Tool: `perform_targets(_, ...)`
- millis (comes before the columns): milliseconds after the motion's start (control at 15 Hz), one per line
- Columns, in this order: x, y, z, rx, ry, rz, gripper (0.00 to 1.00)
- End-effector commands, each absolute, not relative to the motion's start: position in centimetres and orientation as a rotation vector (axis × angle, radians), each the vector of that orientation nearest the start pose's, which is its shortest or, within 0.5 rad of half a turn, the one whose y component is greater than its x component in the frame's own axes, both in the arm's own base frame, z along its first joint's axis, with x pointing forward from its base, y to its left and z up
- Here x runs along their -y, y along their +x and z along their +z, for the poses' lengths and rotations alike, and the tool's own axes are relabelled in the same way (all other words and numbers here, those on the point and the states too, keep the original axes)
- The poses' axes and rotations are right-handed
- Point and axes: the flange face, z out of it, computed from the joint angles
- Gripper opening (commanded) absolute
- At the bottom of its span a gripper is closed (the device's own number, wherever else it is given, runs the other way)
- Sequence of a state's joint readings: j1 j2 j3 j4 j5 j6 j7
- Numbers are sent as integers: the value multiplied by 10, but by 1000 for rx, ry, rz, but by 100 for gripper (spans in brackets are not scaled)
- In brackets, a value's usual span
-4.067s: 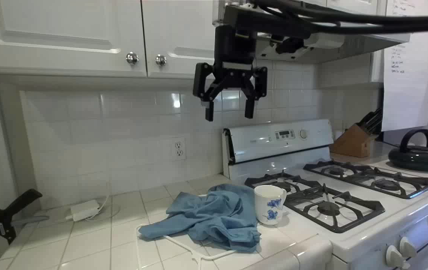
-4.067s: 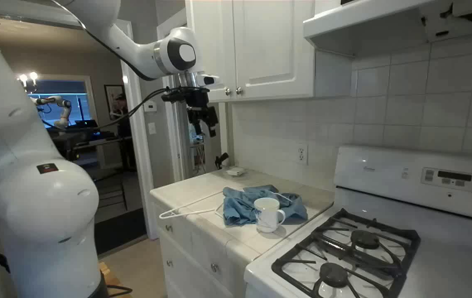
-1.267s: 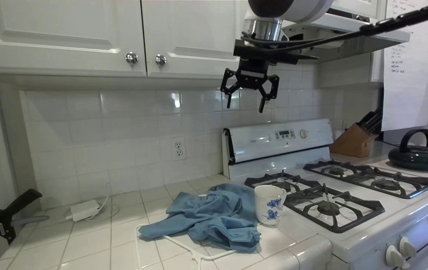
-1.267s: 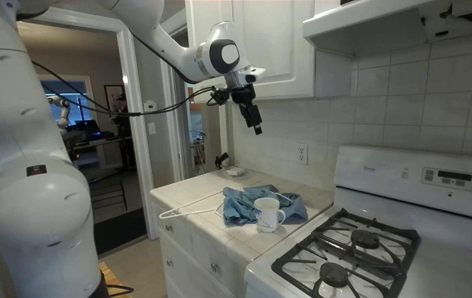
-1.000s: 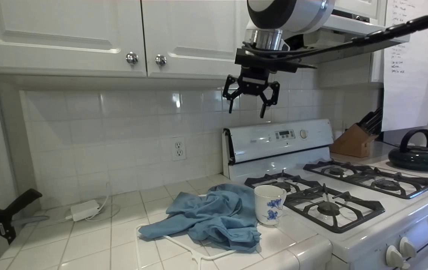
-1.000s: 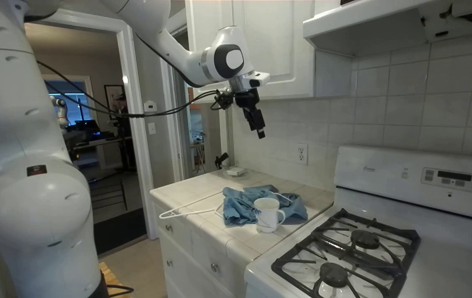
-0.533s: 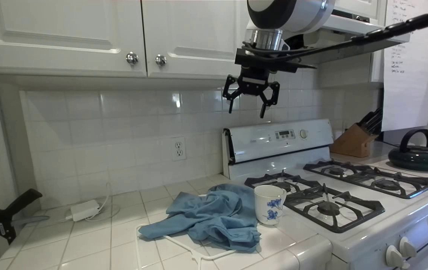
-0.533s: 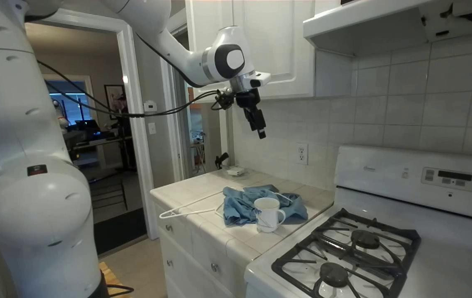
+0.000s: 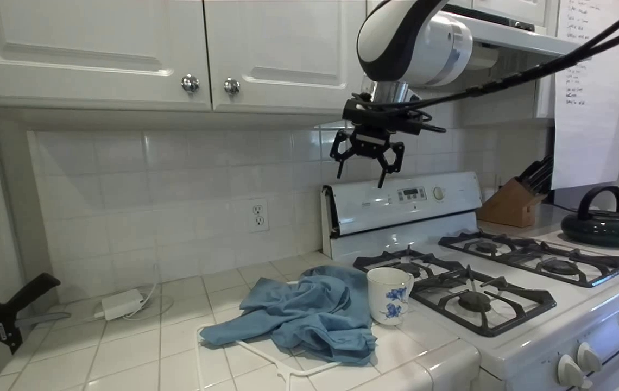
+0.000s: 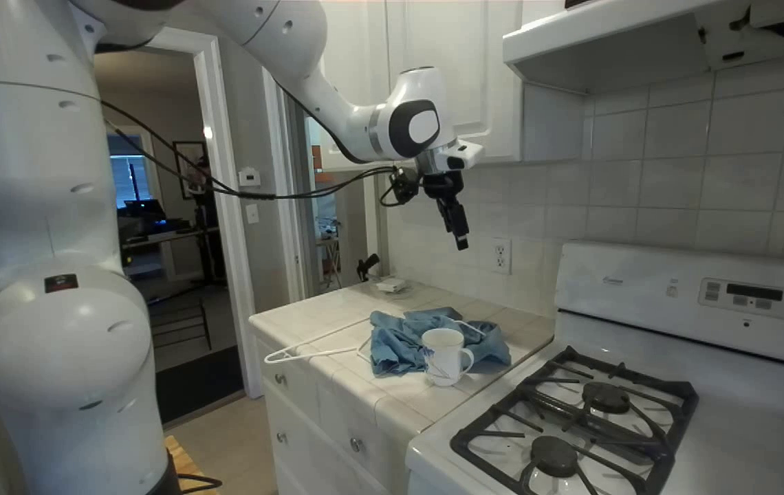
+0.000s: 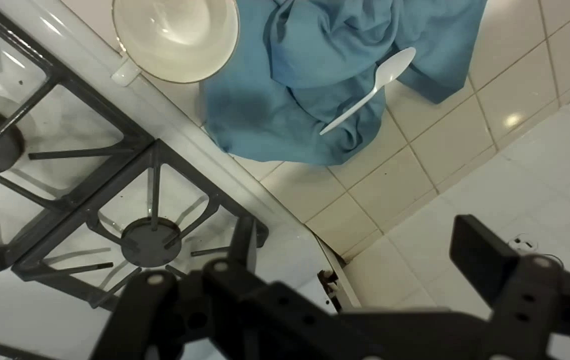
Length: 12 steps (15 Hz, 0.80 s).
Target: Put the white spoon in the mug.
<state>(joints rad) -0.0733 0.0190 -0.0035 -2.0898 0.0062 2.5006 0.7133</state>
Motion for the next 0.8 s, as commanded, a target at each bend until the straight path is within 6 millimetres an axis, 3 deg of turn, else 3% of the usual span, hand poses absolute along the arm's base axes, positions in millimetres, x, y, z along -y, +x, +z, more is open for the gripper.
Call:
perform_targets(0,40,605,424,-1193,-2676,-562,100)
perform_targets(467,45,642,364,-1293,-2549,-648,100)
perform_targets(733,47,668,358,-1307,-2466,-633,100)
